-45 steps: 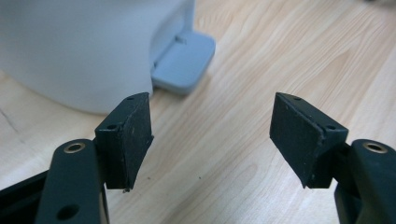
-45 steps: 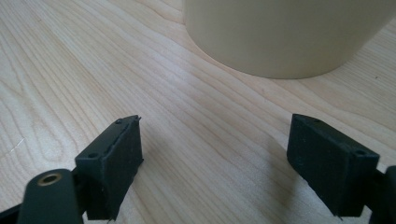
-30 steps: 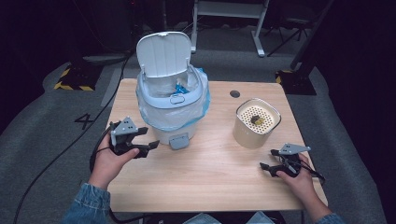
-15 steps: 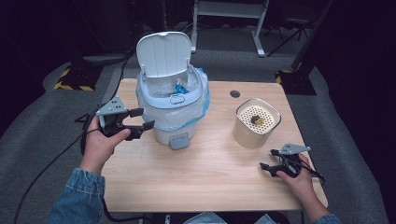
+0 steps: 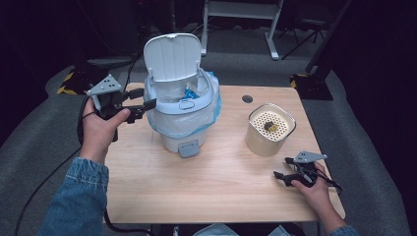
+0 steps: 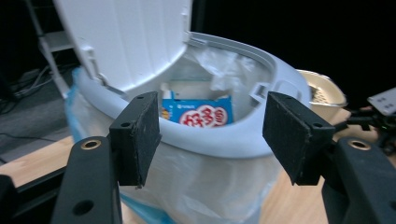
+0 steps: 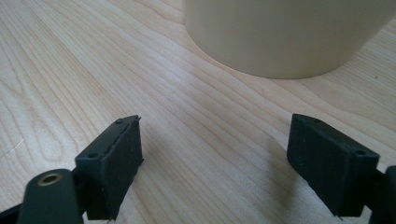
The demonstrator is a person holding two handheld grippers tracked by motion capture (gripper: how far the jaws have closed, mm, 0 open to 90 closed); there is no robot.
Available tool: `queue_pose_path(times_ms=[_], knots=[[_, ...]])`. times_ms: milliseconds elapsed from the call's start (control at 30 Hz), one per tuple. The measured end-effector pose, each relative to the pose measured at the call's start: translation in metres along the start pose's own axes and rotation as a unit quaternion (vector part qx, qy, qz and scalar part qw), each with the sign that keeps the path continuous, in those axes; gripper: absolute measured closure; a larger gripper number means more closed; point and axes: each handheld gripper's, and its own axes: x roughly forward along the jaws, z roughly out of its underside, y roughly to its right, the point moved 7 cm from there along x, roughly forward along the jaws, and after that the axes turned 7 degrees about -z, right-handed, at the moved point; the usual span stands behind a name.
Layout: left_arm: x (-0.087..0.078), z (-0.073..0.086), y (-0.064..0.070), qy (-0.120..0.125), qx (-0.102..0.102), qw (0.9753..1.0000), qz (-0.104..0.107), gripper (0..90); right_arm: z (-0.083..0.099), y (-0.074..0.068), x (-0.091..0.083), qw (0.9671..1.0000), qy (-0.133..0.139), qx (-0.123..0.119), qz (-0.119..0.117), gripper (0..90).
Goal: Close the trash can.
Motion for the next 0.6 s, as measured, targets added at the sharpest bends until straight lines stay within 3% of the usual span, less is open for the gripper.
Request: queue_pose_path(times_ms=[267,600], knots=[[0.008,-0.021,-0.027,0.012,-0.01,0.9988,-0.047,36.2,0.0,0.0,0.0,1.0,0.0,0.0,0.0,18.3],[0.029,-0.035,-0.047,0.019,-0.01,0.9976,-0.065,34.0,0.0,0.0,0.0,1.0,0.0,0.0,0.0,18.3]])
